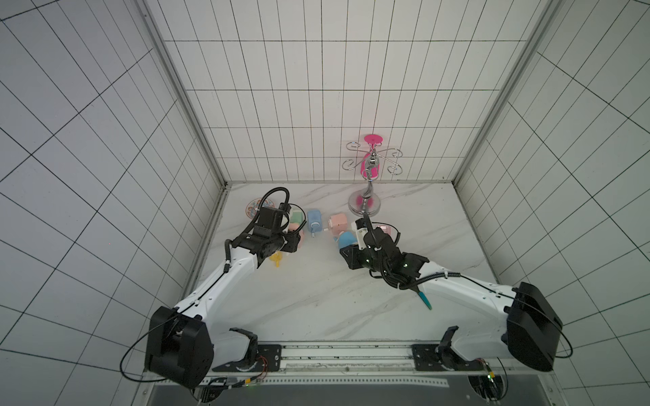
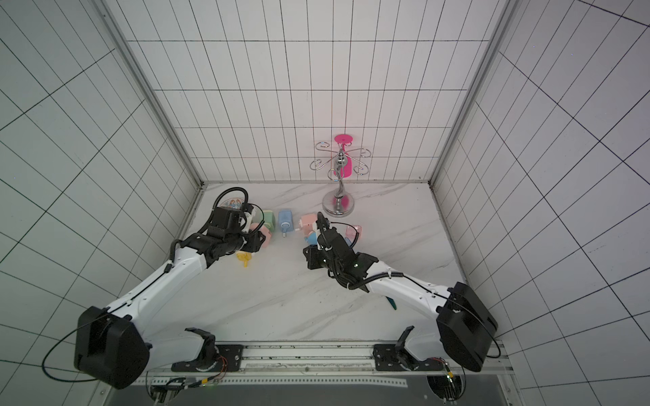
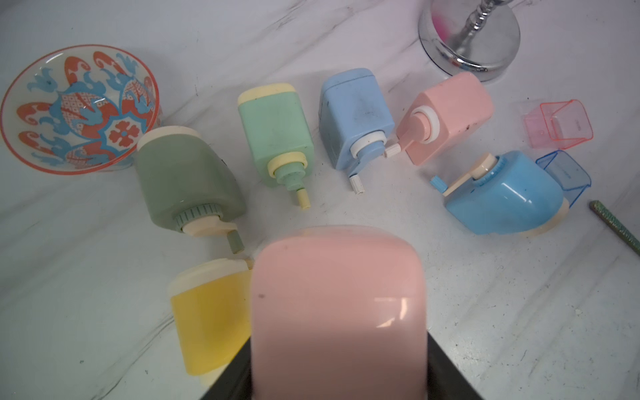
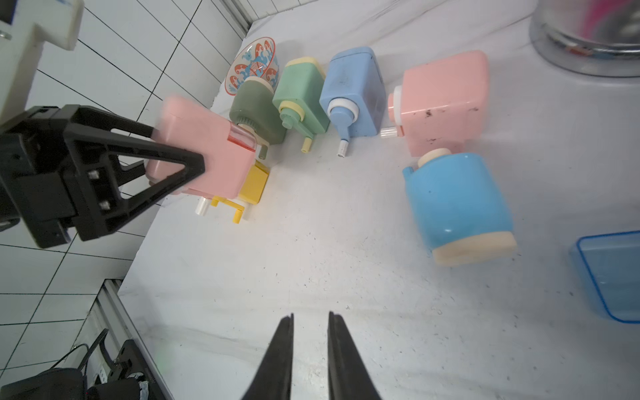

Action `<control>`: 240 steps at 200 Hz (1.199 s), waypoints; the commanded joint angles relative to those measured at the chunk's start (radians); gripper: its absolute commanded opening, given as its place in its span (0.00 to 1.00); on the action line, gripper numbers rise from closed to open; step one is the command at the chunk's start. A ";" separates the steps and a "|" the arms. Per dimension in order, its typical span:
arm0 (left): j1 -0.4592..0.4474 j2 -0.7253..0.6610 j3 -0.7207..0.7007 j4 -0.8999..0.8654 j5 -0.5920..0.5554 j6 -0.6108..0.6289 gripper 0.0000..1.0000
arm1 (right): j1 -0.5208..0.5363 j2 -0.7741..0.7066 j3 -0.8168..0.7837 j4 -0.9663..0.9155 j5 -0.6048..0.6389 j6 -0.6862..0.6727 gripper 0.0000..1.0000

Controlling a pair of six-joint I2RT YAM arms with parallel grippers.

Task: Put the tray back into the pencil sharpener
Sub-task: Pick up the pencil sharpener from the center of the board, then place the pencil sharpener at the center of the board.

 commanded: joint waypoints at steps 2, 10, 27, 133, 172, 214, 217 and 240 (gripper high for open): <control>-0.010 0.054 0.067 -0.081 -0.035 -0.133 0.00 | 0.006 -0.051 -0.046 -0.077 0.084 -0.015 0.22; -0.015 0.081 0.094 -0.121 -0.075 -0.156 0.00 | 0.006 -0.063 -0.048 -0.093 0.098 -0.015 0.21; -0.029 0.114 0.099 -0.128 -0.128 -0.201 0.00 | 0.006 -0.083 -0.055 -0.115 0.121 -0.016 0.22; -0.141 0.357 0.211 -0.181 -0.358 -0.378 0.00 | 0.005 -0.117 -0.083 -0.162 0.159 -0.008 0.22; -0.141 0.423 0.243 -0.162 -0.341 -0.401 0.03 | 0.005 -0.113 -0.076 -0.174 0.160 -0.010 0.21; -0.141 0.469 0.256 -0.158 -0.361 -0.418 0.10 | 0.005 -0.117 -0.074 -0.188 0.169 -0.013 0.22; -0.141 0.470 0.255 -0.156 -0.361 -0.419 0.10 | 0.005 -0.118 -0.073 -0.188 0.169 -0.013 0.21; -0.141 0.467 0.238 -0.131 -0.347 -0.426 0.15 | 0.006 -0.115 -0.072 -0.189 0.169 -0.013 0.22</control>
